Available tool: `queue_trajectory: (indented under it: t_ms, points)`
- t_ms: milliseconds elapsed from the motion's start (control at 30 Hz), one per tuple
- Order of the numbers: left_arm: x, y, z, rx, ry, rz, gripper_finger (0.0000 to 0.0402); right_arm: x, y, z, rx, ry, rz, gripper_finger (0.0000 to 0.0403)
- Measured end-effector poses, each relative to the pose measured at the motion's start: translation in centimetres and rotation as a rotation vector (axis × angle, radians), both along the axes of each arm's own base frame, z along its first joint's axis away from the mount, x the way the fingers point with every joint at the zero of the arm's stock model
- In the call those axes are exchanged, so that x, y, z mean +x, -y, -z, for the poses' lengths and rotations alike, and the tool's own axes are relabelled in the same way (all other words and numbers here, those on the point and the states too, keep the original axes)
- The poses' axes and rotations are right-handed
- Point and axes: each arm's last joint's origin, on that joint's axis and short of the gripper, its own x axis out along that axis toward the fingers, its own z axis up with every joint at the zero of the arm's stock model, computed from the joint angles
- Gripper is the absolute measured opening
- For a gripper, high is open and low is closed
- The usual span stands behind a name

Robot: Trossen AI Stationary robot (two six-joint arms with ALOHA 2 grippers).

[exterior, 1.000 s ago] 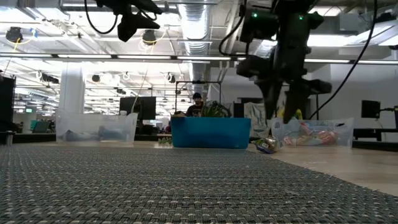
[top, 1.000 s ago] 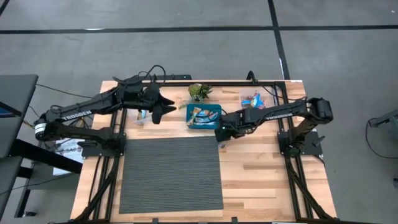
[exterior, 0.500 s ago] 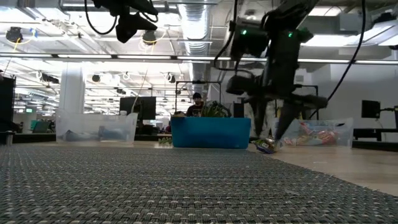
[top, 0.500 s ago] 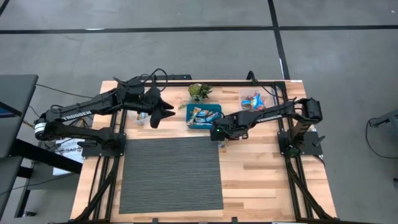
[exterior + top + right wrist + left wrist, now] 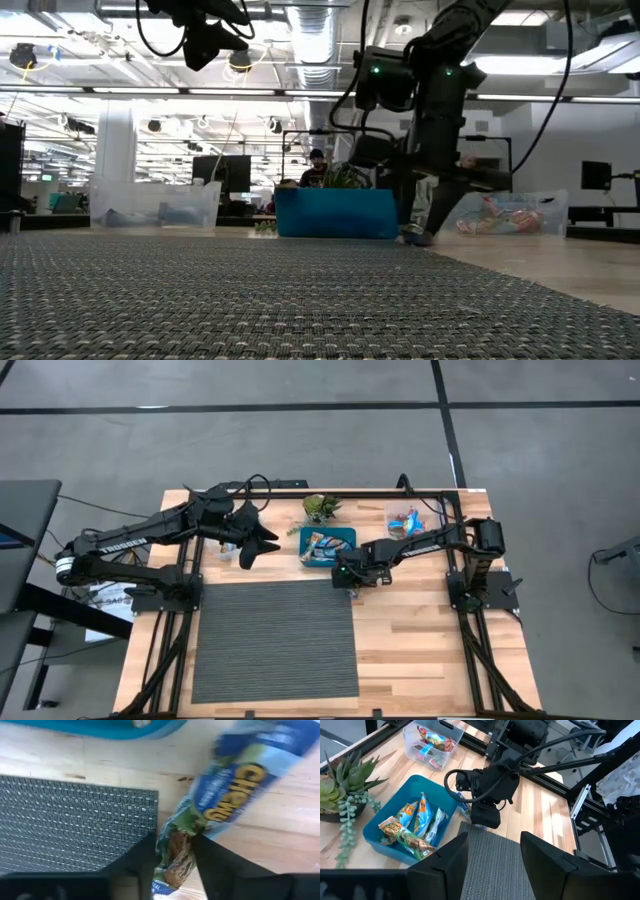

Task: Pick and place Granola Bars by type
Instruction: Put the blue granola bar into the left transparent bin

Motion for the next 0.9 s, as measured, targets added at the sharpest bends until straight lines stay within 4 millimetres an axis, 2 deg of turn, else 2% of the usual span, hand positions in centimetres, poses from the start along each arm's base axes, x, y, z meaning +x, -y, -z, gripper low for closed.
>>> queue_trajectory:
  t_ms: [233, 433, 567, 733, 800, 900]
  points:
    - [0.0, -0.1, 0.0, 0.023, -0.002, -0.011, 0.0171, 0.4, -0.2, -0.9, -0.036, 0.017, -0.076, 0.0015]
    - [0.0, -0.1, 0.0, 0.031, -0.003, -0.019, 0.0171, 1.4, -1.1, -1.9, -0.027, 0.061, -0.145, 0.0018]
    - [0.0, -0.2, 0.0, 0.038, -0.009, -0.054, 0.0171, 2.5, -2.4, -5.3, -0.038, 0.197, -0.230, 0.0006]
    - [0.0, -0.3, 0.0, 0.027, -0.013, -0.107, 0.0171, 2.5, -3.8, -10.4, -0.129, 0.353, -0.279, 0.0008]
    - [0.0, -0.4, 0.0, 0.019, -0.015, -0.132, 0.0171, 2.3, -3.8, -12.8, -0.183, 0.422, -0.287, 0.0004]
    - [0.0, -0.4, 0.0, 0.013, -0.011, -0.154, 0.0171, 1.7, -3.2, -14.8, -0.257, 0.448, -0.287, 0.0004]
